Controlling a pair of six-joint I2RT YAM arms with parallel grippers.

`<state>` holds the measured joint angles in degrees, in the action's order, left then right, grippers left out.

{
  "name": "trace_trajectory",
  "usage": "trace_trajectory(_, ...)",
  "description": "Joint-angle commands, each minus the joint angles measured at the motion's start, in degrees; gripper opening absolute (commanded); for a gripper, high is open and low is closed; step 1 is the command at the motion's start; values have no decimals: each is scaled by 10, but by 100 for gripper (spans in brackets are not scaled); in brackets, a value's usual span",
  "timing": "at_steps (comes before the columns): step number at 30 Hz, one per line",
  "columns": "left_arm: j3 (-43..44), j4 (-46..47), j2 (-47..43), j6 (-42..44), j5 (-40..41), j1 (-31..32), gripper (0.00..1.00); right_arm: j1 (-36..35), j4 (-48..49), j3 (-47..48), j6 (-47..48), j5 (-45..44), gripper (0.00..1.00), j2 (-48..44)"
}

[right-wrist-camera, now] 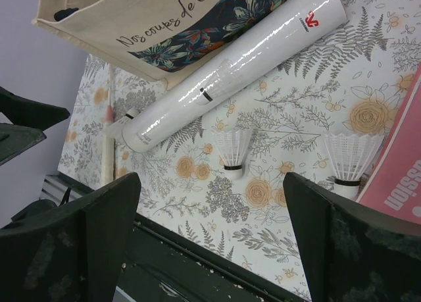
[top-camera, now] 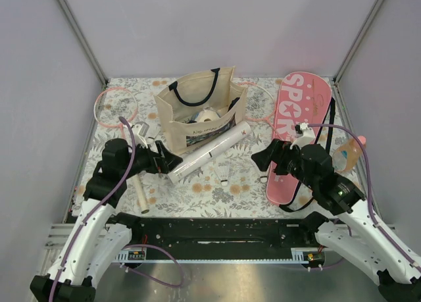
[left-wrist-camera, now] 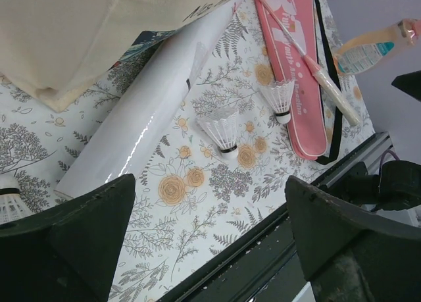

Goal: Pack up the badminton gear

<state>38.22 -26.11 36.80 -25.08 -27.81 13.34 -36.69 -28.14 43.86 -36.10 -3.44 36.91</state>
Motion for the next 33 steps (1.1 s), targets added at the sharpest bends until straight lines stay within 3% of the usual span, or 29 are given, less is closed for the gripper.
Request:
trace_trajectory(1, 36, -3, 8, 20, 33, -2, 99, 2, 23, 13, 2, -2, 99, -19)
trace_trajectory(9, 96, -82, 92, 77, 155, 7, 98, 2, 27, -12, 42, -13, 99, -71)
trace_trajectory(14, 81, -88, 146, 192, 206, 78, 82, 2, 33, -23, 74, -7, 99, -117)
trace_trajectory(20, 64, -37, 170, 321, 204, 151, 82, 3, 43, -32, 117, 33, 100, -157)
trace_trajectory(33, 40, -11, 281, 445, 275, 225, 84, 3, 41, -34, 154, 60, 99, -203)
